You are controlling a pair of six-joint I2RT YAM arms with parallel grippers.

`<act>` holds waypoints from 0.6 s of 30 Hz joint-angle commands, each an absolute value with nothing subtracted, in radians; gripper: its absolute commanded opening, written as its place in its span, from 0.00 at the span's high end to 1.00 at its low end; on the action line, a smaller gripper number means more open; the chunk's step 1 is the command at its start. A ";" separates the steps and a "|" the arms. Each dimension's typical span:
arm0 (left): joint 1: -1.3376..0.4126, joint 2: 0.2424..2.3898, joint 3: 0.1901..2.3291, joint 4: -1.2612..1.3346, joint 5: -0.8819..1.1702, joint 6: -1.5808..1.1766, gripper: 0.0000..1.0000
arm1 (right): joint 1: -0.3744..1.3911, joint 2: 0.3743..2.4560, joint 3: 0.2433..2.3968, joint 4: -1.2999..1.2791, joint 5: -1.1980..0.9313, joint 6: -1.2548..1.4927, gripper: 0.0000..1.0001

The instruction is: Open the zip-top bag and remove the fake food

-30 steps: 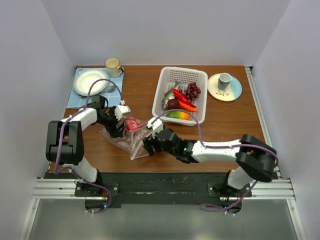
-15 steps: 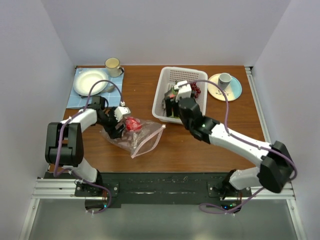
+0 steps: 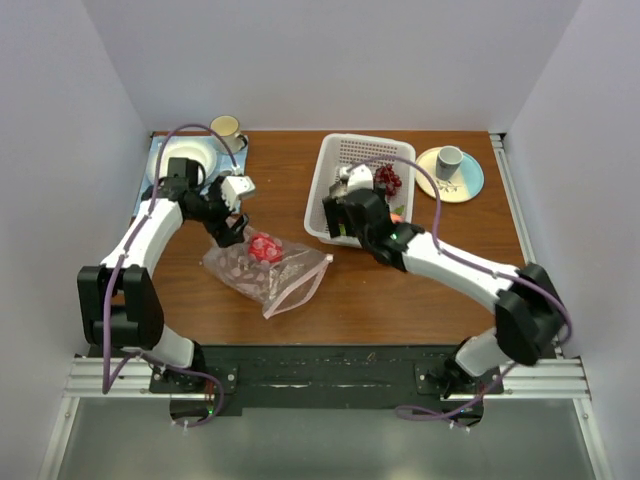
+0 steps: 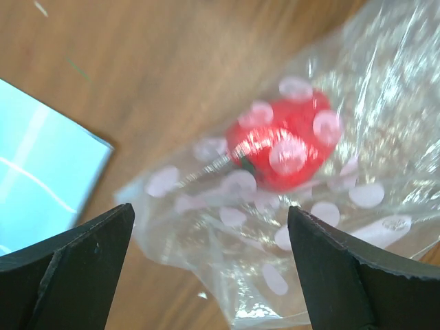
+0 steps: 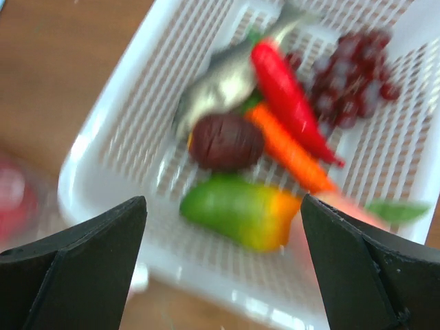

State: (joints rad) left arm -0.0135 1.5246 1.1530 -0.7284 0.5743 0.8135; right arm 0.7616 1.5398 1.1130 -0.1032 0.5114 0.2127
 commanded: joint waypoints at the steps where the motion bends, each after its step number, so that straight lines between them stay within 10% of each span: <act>1: -0.008 1.493 1.236 -0.758 0.669 0.744 0.01 | 0.853 1.318 0.945 -0.005 0.373 0.150 0.06; 5: -0.011 1.535 1.189 -0.640 0.677 0.669 0.01 | 0.992 1.264 0.841 -0.011 0.402 0.207 0.62; 6: -0.011 1.542 1.155 -0.612 0.673 0.655 0.01 | 1.015 1.256 0.824 -0.006 0.409 0.219 0.94; 7: -0.014 1.548 1.140 -0.553 0.661 0.628 0.01 | 1.035 1.259 0.798 -0.003 0.419 0.245 1.00; 18: -0.018 1.652 1.043 -0.358 0.540 0.595 0.02 | 1.155 1.486 0.804 0.201 0.364 0.239 1.00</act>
State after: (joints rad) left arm -0.0135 1.6279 1.0580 -0.4572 0.5968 0.6052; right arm 1.1507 1.4212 0.7666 0.0780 0.3752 0.2455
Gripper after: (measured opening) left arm 0.985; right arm 0.007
